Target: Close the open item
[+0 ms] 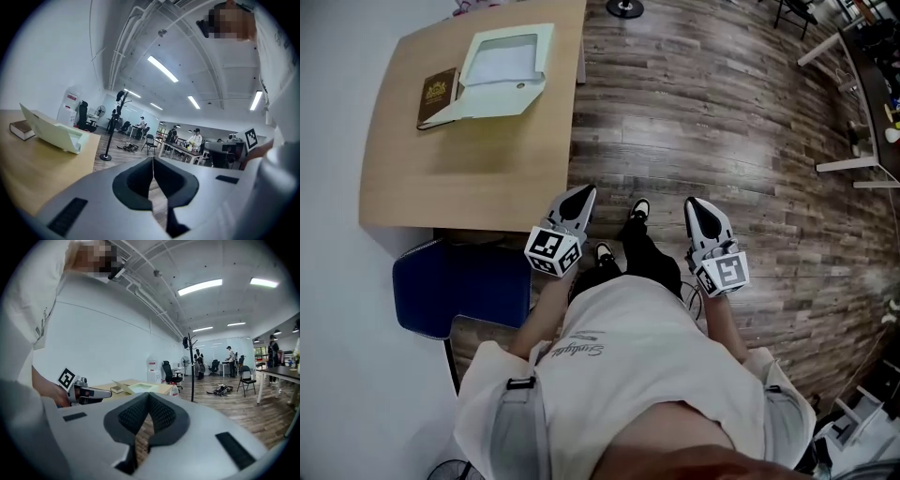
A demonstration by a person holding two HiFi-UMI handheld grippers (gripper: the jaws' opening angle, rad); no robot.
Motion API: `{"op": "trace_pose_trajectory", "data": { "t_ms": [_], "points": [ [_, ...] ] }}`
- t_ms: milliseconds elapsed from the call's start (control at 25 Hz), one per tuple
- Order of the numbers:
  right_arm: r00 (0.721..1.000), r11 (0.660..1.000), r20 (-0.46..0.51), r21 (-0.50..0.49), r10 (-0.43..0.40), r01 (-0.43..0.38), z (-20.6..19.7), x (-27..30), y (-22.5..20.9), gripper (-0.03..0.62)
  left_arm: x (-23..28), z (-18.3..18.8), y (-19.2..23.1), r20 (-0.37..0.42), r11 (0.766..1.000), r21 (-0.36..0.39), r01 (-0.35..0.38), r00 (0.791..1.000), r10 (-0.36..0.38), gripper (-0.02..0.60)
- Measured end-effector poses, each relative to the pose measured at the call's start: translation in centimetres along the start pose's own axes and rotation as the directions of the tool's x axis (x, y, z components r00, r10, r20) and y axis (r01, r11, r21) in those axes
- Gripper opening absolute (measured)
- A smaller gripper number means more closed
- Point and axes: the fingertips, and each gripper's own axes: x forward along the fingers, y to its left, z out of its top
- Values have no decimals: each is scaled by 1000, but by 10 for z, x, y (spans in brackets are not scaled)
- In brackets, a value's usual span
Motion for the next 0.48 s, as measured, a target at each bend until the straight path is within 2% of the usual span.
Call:
{"op": "trace_pose_trajectory", "data": {
  "t_ms": [120,280,480],
  "points": [
    [1000,1000,-8,22,3,-2,-7,22,-25,-5,29,12,5,-2,1000,16,6,1000,-6,15],
    [999,1000,37,21,15,-15,2,61,-59,-5,69,29,15,-33,999,45,17,999,-16,15],
    [997,993,77,116,28,-37,10,113,-118,-5,130,72,28,-36,996,89,8,999,-5,15]
  ]
}}
